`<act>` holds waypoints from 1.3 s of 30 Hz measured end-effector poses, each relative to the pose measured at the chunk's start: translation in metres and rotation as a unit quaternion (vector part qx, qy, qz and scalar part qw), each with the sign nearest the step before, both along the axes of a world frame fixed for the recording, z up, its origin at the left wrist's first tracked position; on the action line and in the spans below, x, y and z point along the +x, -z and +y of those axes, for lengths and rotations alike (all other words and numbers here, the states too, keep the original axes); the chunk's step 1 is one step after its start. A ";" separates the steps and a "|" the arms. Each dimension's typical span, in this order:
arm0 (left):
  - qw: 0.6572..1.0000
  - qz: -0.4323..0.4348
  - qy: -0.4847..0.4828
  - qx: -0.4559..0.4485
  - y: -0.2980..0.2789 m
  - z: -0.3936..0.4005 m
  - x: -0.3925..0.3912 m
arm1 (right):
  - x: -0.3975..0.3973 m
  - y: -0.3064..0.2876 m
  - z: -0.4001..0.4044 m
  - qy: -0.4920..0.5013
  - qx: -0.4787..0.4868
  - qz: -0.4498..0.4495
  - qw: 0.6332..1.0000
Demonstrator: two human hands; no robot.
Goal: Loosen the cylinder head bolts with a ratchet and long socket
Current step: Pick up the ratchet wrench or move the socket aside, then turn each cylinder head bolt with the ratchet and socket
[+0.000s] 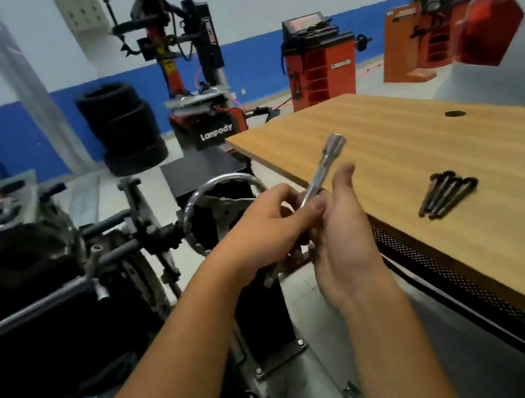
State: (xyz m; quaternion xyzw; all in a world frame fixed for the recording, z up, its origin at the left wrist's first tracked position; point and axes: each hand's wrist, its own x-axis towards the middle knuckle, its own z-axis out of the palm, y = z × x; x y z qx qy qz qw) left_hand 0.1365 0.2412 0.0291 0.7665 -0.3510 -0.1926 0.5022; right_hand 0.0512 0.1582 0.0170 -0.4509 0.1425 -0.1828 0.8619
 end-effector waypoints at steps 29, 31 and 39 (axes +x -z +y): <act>0.686 -0.052 -0.429 -0.585 -0.099 0.498 0.219 | 0.393 -0.116 0.407 -0.175 -0.864 -0.130 0.453; 0.671 -0.053 -0.420 -0.609 -0.105 0.496 0.228 | 0.401 -0.110 0.416 -0.177 -0.877 -0.107 0.435; 0.595 -0.070 -0.429 -0.676 -0.146 0.470 0.238 | 0.392 -0.124 0.385 -0.061 -0.855 -0.045 0.513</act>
